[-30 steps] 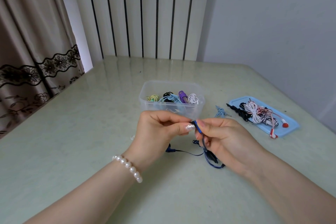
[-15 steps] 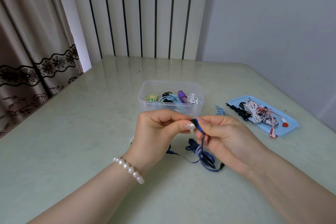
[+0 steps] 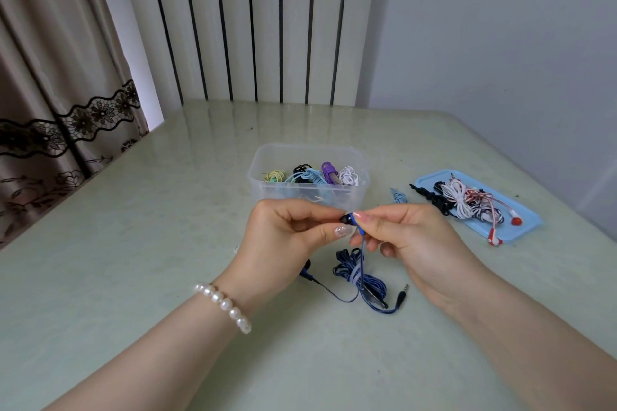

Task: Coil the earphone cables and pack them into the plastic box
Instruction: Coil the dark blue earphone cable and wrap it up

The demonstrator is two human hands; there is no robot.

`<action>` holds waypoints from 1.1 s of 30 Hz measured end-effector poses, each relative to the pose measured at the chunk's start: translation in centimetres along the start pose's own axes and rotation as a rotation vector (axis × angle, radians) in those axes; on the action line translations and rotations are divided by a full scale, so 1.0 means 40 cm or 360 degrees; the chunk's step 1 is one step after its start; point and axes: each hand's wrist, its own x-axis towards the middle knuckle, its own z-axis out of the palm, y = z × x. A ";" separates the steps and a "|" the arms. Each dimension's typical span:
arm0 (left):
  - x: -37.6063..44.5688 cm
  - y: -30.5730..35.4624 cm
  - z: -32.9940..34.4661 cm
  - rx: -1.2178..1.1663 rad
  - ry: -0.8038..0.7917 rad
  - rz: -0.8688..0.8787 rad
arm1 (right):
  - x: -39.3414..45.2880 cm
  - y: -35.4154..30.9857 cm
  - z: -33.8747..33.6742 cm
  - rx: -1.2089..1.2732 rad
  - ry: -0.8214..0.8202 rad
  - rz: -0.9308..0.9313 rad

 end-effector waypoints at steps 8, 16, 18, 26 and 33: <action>-0.006 -0.022 -0.004 0.0315 -0.0030 0.0062 | 0.003 0.012 0.004 -0.0236 -0.0009 -0.0074; 0.005 -0.022 -0.014 0.0411 -0.0005 0.0021 | 0.006 0.009 -0.013 -0.0644 0.0055 -0.0154; 0.013 -0.028 -0.027 0.0556 0.0052 0.0056 | 0.002 -0.003 -0.030 -0.0844 0.0149 -0.0184; 0.017 -0.026 -0.050 0.0647 0.0185 -0.0208 | -0.013 -0.003 -0.015 -0.1807 -0.0257 0.0036; 0.034 0.003 -0.055 -0.0006 0.0377 -0.0498 | 0.022 0.001 -0.047 -0.0610 -0.0049 0.0148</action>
